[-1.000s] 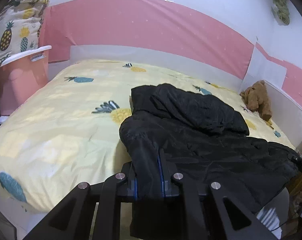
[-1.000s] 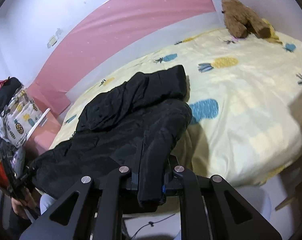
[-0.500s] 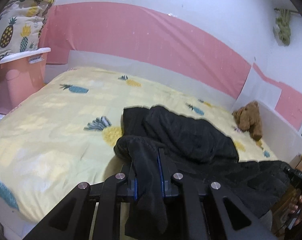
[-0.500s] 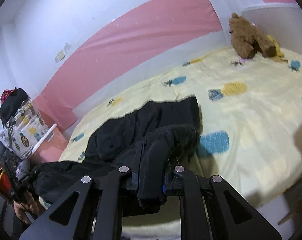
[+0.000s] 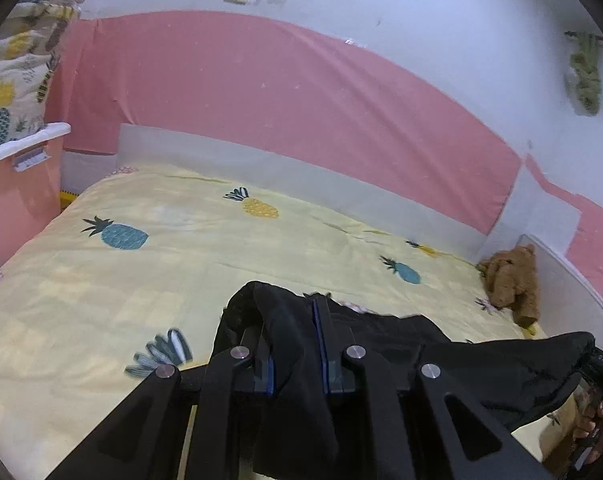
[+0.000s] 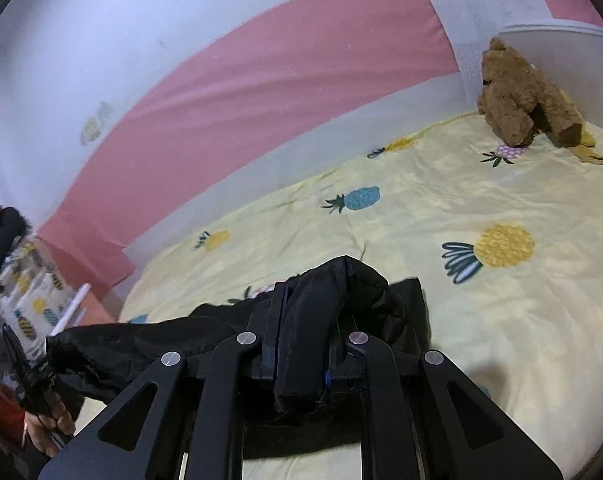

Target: Fold large clothes

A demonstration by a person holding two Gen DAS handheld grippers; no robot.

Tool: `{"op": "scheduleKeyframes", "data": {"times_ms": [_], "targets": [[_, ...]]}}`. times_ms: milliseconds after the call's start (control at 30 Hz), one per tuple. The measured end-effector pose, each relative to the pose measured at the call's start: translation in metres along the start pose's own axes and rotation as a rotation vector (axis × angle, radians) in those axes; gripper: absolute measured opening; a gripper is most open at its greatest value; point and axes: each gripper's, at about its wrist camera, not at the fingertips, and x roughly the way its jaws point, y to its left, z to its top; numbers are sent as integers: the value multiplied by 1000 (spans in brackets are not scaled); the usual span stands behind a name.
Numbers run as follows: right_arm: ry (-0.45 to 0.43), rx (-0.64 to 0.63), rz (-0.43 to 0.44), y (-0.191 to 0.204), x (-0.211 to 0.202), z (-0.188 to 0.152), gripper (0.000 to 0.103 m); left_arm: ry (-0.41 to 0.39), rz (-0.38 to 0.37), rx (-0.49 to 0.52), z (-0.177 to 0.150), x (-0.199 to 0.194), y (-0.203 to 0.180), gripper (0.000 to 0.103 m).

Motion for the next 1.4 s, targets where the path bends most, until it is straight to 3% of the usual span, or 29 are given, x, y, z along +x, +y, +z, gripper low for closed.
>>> {"op": "scheduleKeyframes", "data": {"times_ms": [200,400,600,700,800,833,900,967,1033,1067,1300,1400], "targets": [[139,0,-88,-20,97,8,14,118,73,-19,5,102,10,16],[253,28,-142,-47,176,-16,16,235,129,-34,-30,188,26,18],[260,48,-116,-55,183,-26,20,215,117,-23,-46,202,30,20],[233,44,-65,-51,163,-15,30,222,87,-19,-37,193,30,24],[193,49,31,-47,141,-1,57,197,16,-44,-21,172,33,39],[176,45,54,-46,134,3,68,178,-28,-62,-14,162,35,49],[116,22,62,-43,119,11,71,141,-76,-86,-3,147,37,63],[73,10,78,-44,110,16,72,55,-60,-77,8,130,37,86],[82,6,72,-46,111,18,72,-9,-45,-69,16,118,40,90],[96,-4,53,-48,116,16,72,-1,-44,-72,17,118,41,90],[265,-27,1,-76,172,8,73,281,-21,-16,-4,188,50,90],[351,-18,40,-87,196,10,73,355,-47,-22,-11,213,53,90]]}}
